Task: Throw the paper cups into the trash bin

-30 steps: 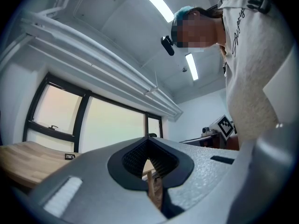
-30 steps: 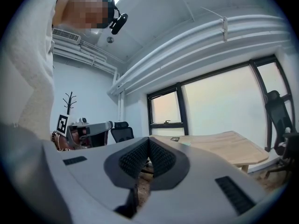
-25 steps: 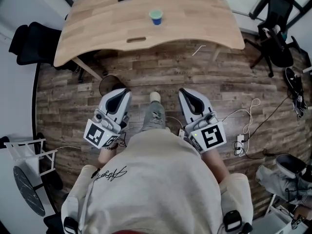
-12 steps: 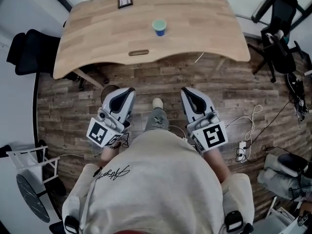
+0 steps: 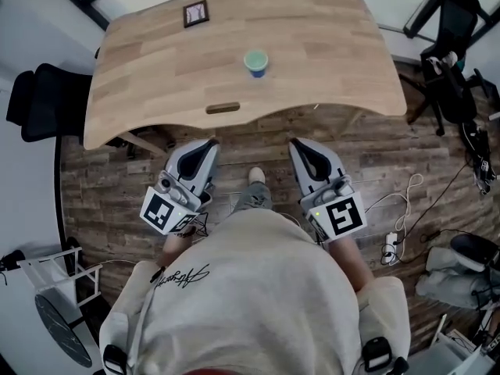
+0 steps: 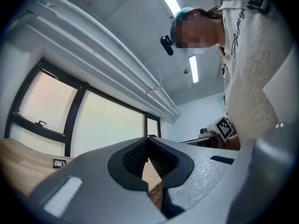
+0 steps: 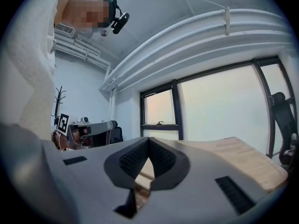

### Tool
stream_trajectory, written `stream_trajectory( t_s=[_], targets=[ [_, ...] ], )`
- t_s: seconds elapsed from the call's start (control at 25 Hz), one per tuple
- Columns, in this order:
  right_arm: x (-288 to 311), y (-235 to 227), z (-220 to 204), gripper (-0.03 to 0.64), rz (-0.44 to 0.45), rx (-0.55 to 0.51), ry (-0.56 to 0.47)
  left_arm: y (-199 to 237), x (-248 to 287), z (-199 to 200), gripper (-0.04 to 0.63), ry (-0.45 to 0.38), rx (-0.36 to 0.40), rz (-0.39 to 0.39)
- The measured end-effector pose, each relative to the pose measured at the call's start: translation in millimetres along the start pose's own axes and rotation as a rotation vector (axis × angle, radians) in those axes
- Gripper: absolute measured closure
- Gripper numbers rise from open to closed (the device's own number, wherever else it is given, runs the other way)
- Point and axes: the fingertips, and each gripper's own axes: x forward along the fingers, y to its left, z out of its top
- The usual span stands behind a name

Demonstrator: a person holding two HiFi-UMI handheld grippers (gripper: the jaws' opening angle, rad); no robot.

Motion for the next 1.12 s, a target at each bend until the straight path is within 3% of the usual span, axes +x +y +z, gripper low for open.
stream_trajectory(
  t_s=[0.72, 1.12],
  targets=[
    [105, -72, 4, 0.607, -0.066, 0.001, 0.012, 116, 61, -9, 0.592, 0.008, -0.011, -0.031],
    [149, -82, 0, 0.607, -0.062, 0.017, 0.009, 159, 76, -21, 0.592, 0.013, -0.035, -0.042]
  ],
)
